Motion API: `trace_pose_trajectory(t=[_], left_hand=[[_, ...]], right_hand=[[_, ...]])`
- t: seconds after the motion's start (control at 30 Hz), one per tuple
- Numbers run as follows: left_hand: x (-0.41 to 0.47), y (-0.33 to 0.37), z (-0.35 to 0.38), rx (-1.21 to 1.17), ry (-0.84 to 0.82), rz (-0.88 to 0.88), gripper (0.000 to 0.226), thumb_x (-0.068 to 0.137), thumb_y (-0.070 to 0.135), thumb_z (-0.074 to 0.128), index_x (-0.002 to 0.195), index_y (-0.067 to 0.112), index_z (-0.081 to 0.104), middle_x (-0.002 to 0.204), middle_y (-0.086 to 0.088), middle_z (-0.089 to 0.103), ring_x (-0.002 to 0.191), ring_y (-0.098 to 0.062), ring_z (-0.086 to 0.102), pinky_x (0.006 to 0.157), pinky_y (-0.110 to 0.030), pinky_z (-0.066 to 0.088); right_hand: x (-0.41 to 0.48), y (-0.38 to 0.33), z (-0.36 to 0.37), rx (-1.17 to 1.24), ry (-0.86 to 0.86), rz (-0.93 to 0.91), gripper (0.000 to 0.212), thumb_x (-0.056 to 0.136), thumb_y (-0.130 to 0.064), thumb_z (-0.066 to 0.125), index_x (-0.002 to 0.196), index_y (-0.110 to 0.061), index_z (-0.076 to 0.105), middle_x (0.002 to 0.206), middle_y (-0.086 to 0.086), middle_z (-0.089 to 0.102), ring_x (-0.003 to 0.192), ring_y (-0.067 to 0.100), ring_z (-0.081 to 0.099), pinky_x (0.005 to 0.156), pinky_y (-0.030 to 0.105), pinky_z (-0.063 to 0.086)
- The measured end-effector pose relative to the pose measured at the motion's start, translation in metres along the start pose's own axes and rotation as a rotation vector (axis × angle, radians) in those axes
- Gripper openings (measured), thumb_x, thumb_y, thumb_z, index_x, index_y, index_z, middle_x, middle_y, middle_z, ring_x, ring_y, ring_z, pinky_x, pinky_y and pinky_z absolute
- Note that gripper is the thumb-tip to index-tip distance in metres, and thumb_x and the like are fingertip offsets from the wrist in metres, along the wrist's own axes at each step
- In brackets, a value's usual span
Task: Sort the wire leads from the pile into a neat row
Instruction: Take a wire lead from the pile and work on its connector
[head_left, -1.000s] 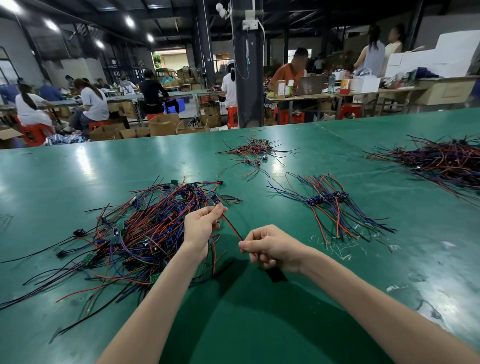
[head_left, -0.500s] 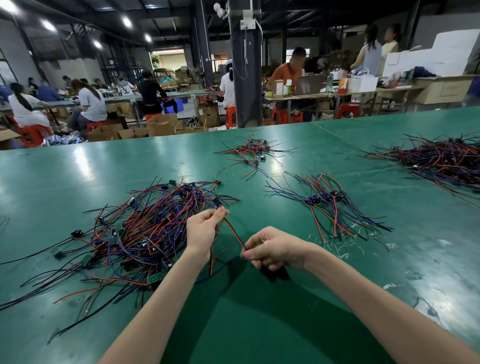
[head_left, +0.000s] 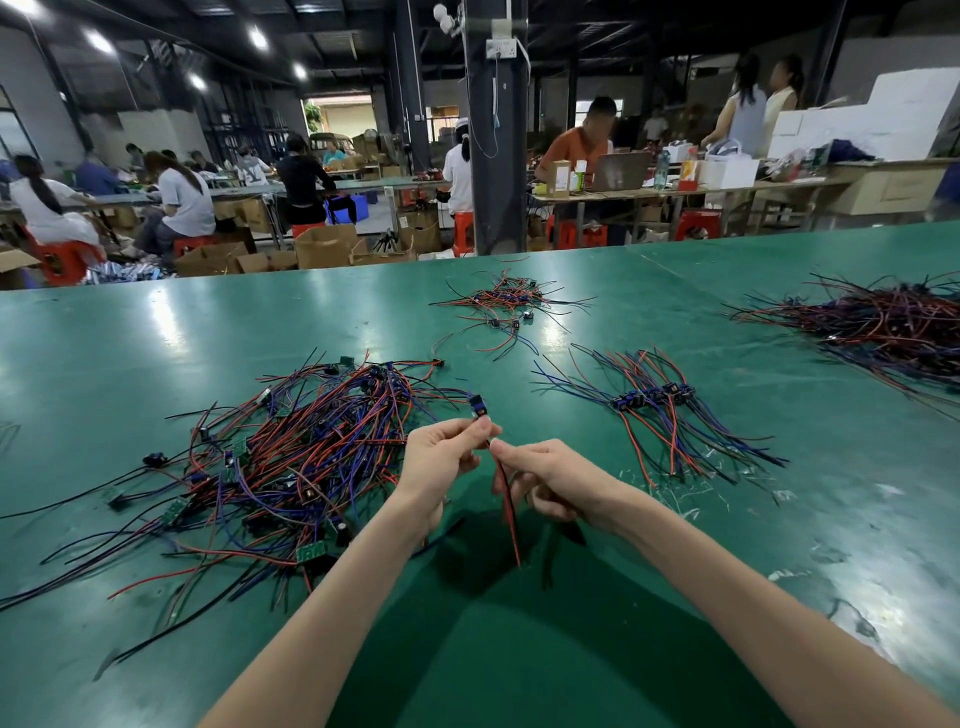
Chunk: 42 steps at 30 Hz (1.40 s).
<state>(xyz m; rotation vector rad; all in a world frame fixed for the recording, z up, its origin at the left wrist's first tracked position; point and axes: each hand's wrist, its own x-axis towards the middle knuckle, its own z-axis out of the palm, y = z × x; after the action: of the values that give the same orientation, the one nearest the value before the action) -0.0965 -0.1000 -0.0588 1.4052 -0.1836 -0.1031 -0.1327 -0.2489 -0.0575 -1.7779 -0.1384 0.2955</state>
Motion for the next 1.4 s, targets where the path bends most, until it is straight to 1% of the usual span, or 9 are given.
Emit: trace_pose_trajectory(t=[0.13,0.27,0.37,0.53,0.8,0.9,1.03,1.17,1.4], left_hand=[[-0.006,-0.005,0.006,0.033,-0.060,0.008,0.017,0.089,0.010,0.062,0.075,0.008,0.071,0.057,0.008,0.066,0.046,0.004,0.049,0.063,-0.021,0.039],[-0.006,-0.008,0.007,0.057,-0.073,0.021,0.019,0.089,0.011,0.062,0.073,0.009,0.072,0.060,0.004,0.067,0.051,0.000,0.052,0.062,-0.020,0.039],[-0.005,-0.011,0.007,0.075,-0.063,0.029,0.020,0.088,0.010,0.063,0.070,0.012,0.073,0.063,0.001,0.069,0.057,-0.004,0.055,0.062,-0.019,0.041],[-0.004,-0.015,0.007,0.156,0.001,0.090,0.017,0.087,0.010,0.066,0.071,0.013,0.073,0.066,0.000,0.068,0.065,-0.011,0.055,0.061,-0.017,0.043],[0.007,-0.010,-0.004,0.065,0.152,0.053,0.016,0.087,0.012,0.066,0.072,0.014,0.072,0.065,0.011,0.070,0.061,0.007,0.057,0.060,-0.014,0.042],[0.011,-0.008,-0.011,0.032,0.208,0.032,0.014,0.087,0.013,0.067,0.074,0.013,0.072,0.066,0.011,0.069,0.058,0.003,0.055,0.062,-0.018,0.041],[0.016,-0.004,-0.019,-0.036,0.277,0.008,0.014,0.088,0.012,0.066,0.076,0.011,0.072,0.076,0.003,0.070,0.069,-0.010,0.052,0.069,-0.026,0.046],[0.013,-0.008,-0.015,-0.026,0.273,-0.003,0.014,0.088,0.013,0.065,0.076,0.011,0.071,0.075,0.004,0.068,0.064,-0.007,0.050,0.064,-0.020,0.043],[0.005,-0.013,-0.001,-0.014,0.193,-0.049,0.012,0.087,0.014,0.067,0.077,0.007,0.072,0.054,0.011,0.062,0.054,-0.012,0.037,0.052,-0.019,0.036]], right_hand=[[0.003,0.002,-0.001,0.123,0.148,-0.083,0.022,0.090,-0.019,0.064,0.075,-0.003,0.059,0.059,0.002,0.063,0.030,0.004,0.030,0.030,0.015,0.020],[0.002,0.003,0.000,0.131,0.150,-0.081,0.014,0.088,-0.008,0.063,0.076,-0.003,0.060,0.061,0.004,0.066,0.029,0.005,0.035,0.029,0.015,0.020],[0.003,0.003,0.000,0.151,0.136,-0.060,0.019,0.088,-0.004,0.062,0.070,-0.005,0.058,0.056,0.004,0.064,0.029,0.005,0.037,0.029,0.014,0.021],[0.005,0.004,-0.003,0.189,0.117,0.010,0.019,0.087,-0.007,0.064,0.069,-0.006,0.060,0.051,0.007,0.062,0.027,0.005,0.034,0.031,0.011,0.018],[0.004,0.002,-0.003,0.189,0.034,0.028,0.018,0.086,-0.008,0.067,0.069,-0.008,0.060,0.052,0.006,0.062,0.027,0.004,0.031,0.033,0.011,0.019],[0.002,0.001,0.001,0.169,-0.007,0.026,0.019,0.087,-0.007,0.065,0.069,-0.007,0.059,0.051,0.005,0.062,0.026,0.004,0.030,0.032,0.010,0.019],[0.000,0.000,0.002,0.121,-0.075,0.021,0.016,0.088,-0.010,0.065,0.073,-0.009,0.060,0.051,0.002,0.061,0.028,0.004,0.028,0.032,0.012,0.017],[-0.002,0.000,0.002,0.049,-0.124,0.027,0.017,0.087,-0.012,0.066,0.072,-0.011,0.059,0.051,0.000,0.061,0.030,0.005,0.029,0.032,0.013,0.017],[-0.001,0.002,0.011,0.060,-0.119,0.015,0.023,0.088,-0.018,0.065,0.068,-0.015,0.053,0.060,0.008,0.062,0.030,0.004,0.027,0.031,0.014,0.017]])
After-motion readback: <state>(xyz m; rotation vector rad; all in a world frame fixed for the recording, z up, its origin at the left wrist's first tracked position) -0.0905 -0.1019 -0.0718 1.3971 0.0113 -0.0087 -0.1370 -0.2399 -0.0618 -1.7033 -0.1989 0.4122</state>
